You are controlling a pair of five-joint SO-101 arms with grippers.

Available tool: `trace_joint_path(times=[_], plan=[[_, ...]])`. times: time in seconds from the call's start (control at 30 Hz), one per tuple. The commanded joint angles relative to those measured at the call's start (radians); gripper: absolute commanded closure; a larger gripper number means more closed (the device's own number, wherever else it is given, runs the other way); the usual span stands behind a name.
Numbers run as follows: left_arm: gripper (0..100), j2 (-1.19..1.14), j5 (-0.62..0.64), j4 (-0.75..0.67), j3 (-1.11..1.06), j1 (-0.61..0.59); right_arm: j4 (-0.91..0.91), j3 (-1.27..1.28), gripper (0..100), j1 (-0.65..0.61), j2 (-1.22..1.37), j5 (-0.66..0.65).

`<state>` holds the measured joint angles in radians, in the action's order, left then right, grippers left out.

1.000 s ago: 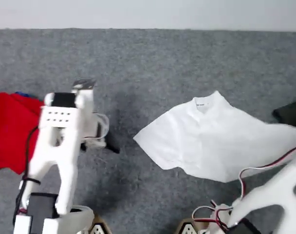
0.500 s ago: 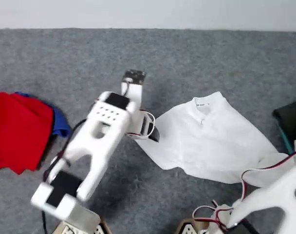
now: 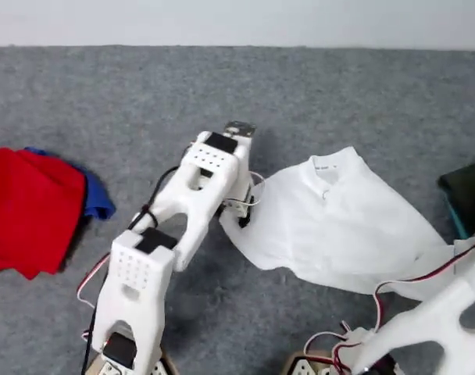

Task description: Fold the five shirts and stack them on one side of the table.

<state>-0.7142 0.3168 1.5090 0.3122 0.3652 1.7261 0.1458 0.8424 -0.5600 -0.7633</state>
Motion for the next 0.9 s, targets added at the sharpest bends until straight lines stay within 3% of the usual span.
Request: trace_joint_path(times=[0.0,0.23,0.4,0.57,0.67,0.87], plan=[[99,-0.130,-0.063,0.057,0.183,0.005,-0.022,-0.005,70.2,0.002,-0.015,-0.009],[99,-0.302,-0.071,0.250,0.516,0.006,-0.050,-0.005,70.2,0.002,-0.010,-0.011],[99,-0.315,-0.069,0.239,0.800,-0.040,-0.053,0.035,70.2,0.002,-0.018,-0.011],[99,-0.358,-0.071,0.057,1.047,-0.098,-0.039,0.091,70.2,0.008,-0.019,-0.020],[99,-0.365,-0.064,-0.044,1.158,-0.143,0.007,0.092,70.3,0.007,-0.019,-0.100],[93,-0.367,-0.064,-0.146,1.224,-0.176,0.045,0.092,70.3,0.008,-0.019,-0.152]])
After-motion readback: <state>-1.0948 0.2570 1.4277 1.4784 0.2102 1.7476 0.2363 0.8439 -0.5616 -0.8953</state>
